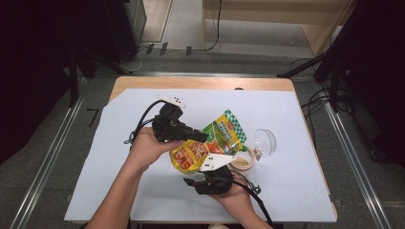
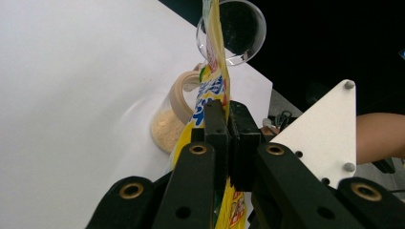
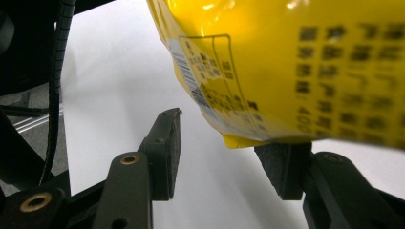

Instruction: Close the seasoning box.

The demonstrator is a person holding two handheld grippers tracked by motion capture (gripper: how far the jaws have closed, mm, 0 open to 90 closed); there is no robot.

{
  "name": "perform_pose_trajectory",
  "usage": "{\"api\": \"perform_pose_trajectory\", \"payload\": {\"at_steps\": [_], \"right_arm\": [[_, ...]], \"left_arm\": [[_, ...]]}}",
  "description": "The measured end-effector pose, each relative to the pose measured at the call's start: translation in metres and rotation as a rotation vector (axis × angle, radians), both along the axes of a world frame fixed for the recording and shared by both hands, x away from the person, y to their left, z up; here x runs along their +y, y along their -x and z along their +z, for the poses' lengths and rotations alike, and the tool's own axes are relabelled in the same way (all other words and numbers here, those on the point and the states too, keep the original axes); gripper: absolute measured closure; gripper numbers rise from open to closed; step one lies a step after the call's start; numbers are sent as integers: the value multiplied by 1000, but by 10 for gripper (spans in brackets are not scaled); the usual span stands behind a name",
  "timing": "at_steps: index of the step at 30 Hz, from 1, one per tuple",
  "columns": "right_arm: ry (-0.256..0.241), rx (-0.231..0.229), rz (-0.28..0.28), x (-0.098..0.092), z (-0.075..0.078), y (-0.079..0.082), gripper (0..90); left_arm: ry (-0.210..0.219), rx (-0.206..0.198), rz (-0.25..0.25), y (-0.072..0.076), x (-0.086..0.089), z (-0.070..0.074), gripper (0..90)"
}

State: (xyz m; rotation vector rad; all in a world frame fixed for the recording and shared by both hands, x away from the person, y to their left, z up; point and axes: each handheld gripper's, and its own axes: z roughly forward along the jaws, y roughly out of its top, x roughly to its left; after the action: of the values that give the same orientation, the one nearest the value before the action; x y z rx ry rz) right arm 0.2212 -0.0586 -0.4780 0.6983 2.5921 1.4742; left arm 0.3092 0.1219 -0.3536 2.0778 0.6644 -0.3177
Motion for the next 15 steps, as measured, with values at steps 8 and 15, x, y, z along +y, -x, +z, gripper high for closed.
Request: {"api": "perform_pose_trajectory", "payload": {"at_steps": [8, 15], "right_arm": [[-16, -8, -2, -1, 4, 1, 537], [-9, -14, 20, 4, 2, 6, 545]], "left_arm": [[1, -12, -12, 0, 11, 2, 896], [8, 2, -32, -2, 17, 0, 900]]}}
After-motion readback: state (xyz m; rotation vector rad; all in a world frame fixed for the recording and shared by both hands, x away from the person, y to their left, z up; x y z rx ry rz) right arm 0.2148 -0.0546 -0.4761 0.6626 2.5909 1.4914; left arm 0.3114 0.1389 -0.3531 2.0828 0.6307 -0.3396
